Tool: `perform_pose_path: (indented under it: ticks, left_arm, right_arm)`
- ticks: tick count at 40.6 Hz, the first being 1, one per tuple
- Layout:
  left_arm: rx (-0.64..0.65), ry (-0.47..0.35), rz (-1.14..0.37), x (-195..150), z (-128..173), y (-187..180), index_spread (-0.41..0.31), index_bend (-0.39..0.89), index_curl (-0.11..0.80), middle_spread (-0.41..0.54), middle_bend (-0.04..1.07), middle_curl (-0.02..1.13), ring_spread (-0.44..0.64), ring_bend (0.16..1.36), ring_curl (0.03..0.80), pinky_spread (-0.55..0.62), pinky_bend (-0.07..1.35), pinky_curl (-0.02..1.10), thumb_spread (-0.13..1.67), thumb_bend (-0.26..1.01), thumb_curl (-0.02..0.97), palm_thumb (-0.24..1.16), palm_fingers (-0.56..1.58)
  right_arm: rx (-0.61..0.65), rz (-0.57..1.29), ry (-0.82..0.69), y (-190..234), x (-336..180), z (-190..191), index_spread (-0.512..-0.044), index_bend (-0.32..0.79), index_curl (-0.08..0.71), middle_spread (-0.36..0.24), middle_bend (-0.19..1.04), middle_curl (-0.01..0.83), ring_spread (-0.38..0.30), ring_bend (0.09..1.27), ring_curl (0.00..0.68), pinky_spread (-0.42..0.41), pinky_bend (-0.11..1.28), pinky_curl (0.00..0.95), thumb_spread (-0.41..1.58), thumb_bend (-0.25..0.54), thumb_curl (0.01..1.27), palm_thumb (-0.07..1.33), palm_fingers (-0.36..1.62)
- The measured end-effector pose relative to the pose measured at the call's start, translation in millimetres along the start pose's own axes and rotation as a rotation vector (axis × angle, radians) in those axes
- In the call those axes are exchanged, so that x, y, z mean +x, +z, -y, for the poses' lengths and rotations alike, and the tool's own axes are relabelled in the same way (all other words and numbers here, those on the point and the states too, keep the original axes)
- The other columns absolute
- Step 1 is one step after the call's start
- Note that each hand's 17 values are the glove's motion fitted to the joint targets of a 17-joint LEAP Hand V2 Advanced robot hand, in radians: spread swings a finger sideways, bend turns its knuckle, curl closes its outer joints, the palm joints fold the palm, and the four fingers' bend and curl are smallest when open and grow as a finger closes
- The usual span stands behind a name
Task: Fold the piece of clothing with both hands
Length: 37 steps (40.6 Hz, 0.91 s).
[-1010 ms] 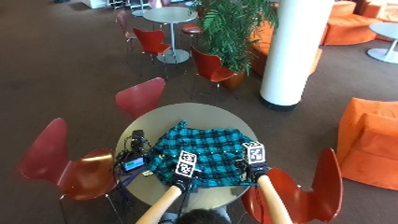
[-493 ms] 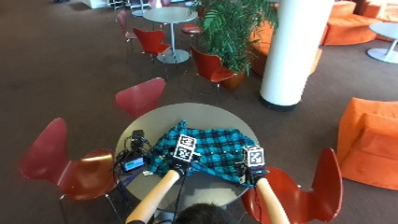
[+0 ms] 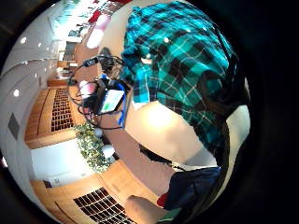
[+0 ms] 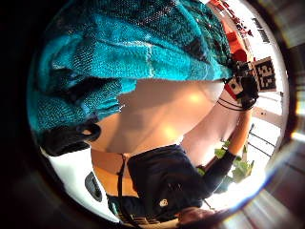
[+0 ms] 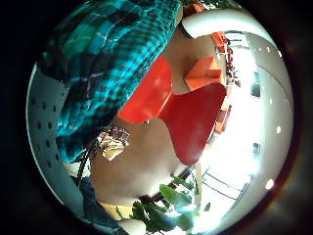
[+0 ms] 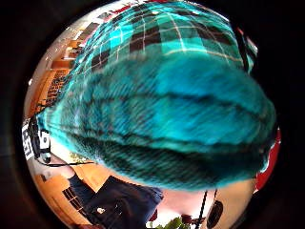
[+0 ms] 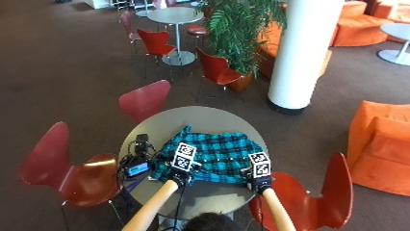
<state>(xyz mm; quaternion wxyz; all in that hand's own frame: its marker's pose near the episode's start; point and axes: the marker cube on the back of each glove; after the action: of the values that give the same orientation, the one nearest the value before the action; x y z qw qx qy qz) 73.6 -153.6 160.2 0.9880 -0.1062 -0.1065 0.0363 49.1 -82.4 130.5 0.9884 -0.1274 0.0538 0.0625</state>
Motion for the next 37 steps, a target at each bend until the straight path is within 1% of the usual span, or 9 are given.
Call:
perform_pose_path:
  ticks: [2, 5, 10, 16, 20, 23, 27, 32, 37]
  left_arm:
    - [-0.019, 0.045, -0.034, -1, -17, 12, -0.229, 0.1, 0.317, -0.317, 0.38, 0.49, -0.34, 0.56, 0.409, -0.42, 0.66, 0.42, 1.38, 0.09, 0.416, 0.73, 1.23]
    - [-0.025, 0.111, -0.089, -1, -45, 25, -0.226, 0.1, 0.309, -0.32, 0.4, 0.5, -0.35, 0.59, 0.418, -0.42, 0.68, 0.43, 1.39, 0.09, 0.419, 0.73, 1.25]
    - [0.008, 0.214, -0.166, 4, -108, 17, -0.225, 0.11, 0.309, -0.325, 0.42, 0.52, -0.36, 0.64, 0.439, -0.42, 0.7, 0.44, 1.43, 0.08, 0.426, 0.71, 1.27]
    - [-0.008, 0.309, -0.197, 3, -161, -19, -0.227, 0.13, 0.316, -0.33, 0.45, 0.54, -0.37, 0.69, 0.455, -0.43, 0.74, 0.46, 1.47, 0.07, 0.427, 0.68, 1.29]
    - [-0.013, 0.322, -0.184, -5, -169, -51, -0.228, 0.13, 0.322, -0.332, 0.46, 0.55, -0.37, 0.71, 0.462, -0.43, 0.76, 0.47, 1.48, 0.07, 0.43, 0.67, 1.28]
    - [0.007, 0.269, -0.139, -18, -151, -75, -0.23, 0.14, 0.329, -0.333, 0.46, 0.56, -0.38, 0.73, 0.466, -0.42, 0.77, 0.47, 1.5, 0.07, 0.43, 0.67, 1.27]
    - [0.01, 0.117, -0.069, -42, -90, -88, -0.23, 0.15, 0.338, -0.334, 0.47, 0.57, -0.38, 0.74, 0.467, -0.42, 0.77, 0.48, 1.51, 0.07, 0.432, 0.66, 1.26]
    - [-0.088, -0.051, -0.049, -68, 7, -57, -0.237, 0.15, 0.352, -0.332, 0.48, 0.57, -0.37, 0.72, 0.462, -0.42, 0.75, 0.48, 1.51, 0.06, 0.438, 0.66, 1.23]
    - [-0.211, -0.201, -0.087, -76, 40, -29, -0.235, 0.14, 0.356, -0.327, 0.46, 0.57, -0.36, 0.69, 0.454, -0.4, 0.71, 0.47, 1.46, 0.06, 0.454, 0.69, 1.18]
  right_arm:
    - [-0.058, 0.024, -0.014, 0, 0, -17, -0.301, 0.26, 0.32, -0.206, 0.32, 0.431, -0.234, 0.58, 0.399, -0.254, 0.52, 0.358, 0.71, 0.041, 0.55, 0.99, 1.19]
    - [-0.024, 0.02, -0.066, -1, 4, -27, -0.287, 0.28, 0.359, -0.212, 0.35, 0.455, -0.243, 0.59, 0.426, -0.278, 0.5, 0.373, 0.62, 0.022, 0.58, 1.01, 1.24]
    - [-0.071, 0.016, -0.15, 19, 17, -35, -0.273, 0.32, 0.41, -0.219, 0.39, 0.486, -0.247, 0.58, 0.445, -0.302, 0.48, 0.384, 0.48, -0.007, 0.63, 1.03, 1.3]
    - [-0.111, -0.025, -0.192, -28, 13, -75, -0.258, 0.36, 0.454, -0.222, 0.42, 0.508, -0.254, 0.58, 0.46, -0.317, 0.47, 0.393, 0.35, -0.025, 0.66, 1.03, 1.31]
    - [-0.096, -0.049, -0.176, -73, 16, -77, -0.252, 0.37, 0.476, -0.223, 0.44, 0.519, -0.256, 0.58, 0.469, -0.323, 0.47, 0.399, 0.29, -0.026, 0.68, 1.03, 1.31]
    - [-0.077, -0.073, -0.123, -106, 16, -57, -0.249, 0.38, 0.491, -0.223, 0.44, 0.526, -0.258, 0.59, 0.476, -0.325, 0.47, 0.402, 0.25, -0.027, 0.69, 1.03, 1.31]
    - [-0.026, -0.097, -0.04, -129, 13, 6, -0.246, 0.38, 0.509, -0.224, 0.45, 0.532, -0.255, 0.59, 0.483, -0.327, 0.47, 0.408, 0.21, -0.026, 0.71, 1.03, 1.31]
    - [-0.047, -0.057, 0.034, -119, -8, 80, -0.251, 0.37, 0.524, -0.224, 0.46, 0.539, -0.257, 0.59, 0.487, -0.334, 0.47, 0.414, 0.19, -0.027, 0.72, 1.03, 1.28]
    - [-0.125, -0.029, 0.141, -99, -31, 112, -0.256, 0.36, 0.538, -0.221, 0.45, 0.542, -0.256, 0.58, 0.494, -0.332, 0.46, 0.416, 0.18, -0.027, 0.73, 1.03, 1.25]
